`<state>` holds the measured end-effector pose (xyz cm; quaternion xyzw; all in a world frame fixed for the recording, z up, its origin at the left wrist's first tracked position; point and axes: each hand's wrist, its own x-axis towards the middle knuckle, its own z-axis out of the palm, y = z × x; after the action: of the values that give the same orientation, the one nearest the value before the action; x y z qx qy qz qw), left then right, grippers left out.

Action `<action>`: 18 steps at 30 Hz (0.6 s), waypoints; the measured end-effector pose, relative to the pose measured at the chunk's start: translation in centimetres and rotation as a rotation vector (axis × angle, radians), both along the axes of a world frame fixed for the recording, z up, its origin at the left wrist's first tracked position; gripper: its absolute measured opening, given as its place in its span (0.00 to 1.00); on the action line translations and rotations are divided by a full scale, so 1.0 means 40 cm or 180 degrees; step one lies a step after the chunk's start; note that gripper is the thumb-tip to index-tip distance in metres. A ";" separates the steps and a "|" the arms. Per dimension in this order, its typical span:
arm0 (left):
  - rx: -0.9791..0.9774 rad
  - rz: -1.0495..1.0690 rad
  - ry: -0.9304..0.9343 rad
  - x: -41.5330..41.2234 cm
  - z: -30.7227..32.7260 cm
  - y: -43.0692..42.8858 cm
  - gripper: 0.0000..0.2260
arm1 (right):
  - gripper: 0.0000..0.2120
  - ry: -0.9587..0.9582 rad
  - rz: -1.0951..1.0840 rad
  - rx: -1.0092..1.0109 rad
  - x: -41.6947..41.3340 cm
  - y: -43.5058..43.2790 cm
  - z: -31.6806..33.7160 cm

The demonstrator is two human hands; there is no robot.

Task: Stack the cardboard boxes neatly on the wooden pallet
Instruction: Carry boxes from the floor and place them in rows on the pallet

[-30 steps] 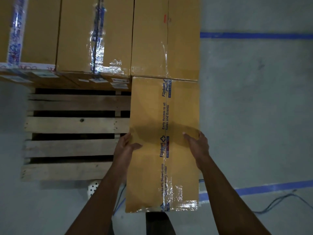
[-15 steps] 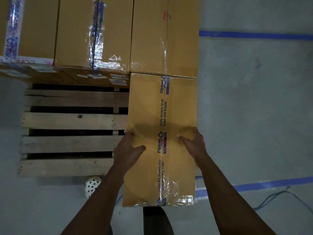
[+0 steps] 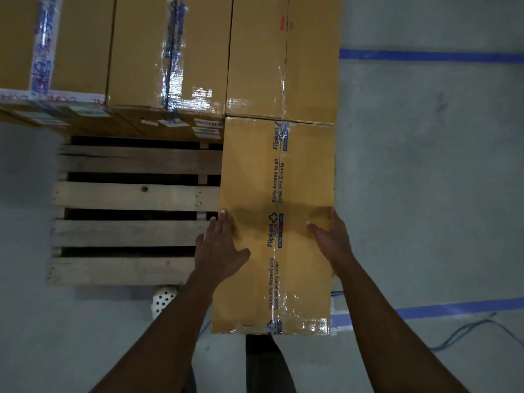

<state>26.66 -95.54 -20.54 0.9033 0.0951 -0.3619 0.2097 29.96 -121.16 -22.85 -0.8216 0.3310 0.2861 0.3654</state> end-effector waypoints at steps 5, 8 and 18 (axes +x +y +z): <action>-0.0130 0.0261 -0.0390 -0.037 0.032 0.021 0.40 | 0.38 -0.0137 0.0402 -0.0428 -0.069 0.057 0.052; -0.0246 0.0526 -0.0427 -0.108 0.070 0.032 0.41 | 0.33 -0.0098 0.0465 -0.0336 -0.138 0.100 0.092; -0.0417 0.1354 -0.0133 -0.472 0.336 0.211 0.42 | 0.21 0.0277 0.0881 0.0056 -0.371 0.388 0.377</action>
<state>7.78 -87.09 -7.09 0.8547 0.2555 -0.2961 0.3414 15.14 -105.62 -7.75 -0.8430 0.2276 0.3720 0.3149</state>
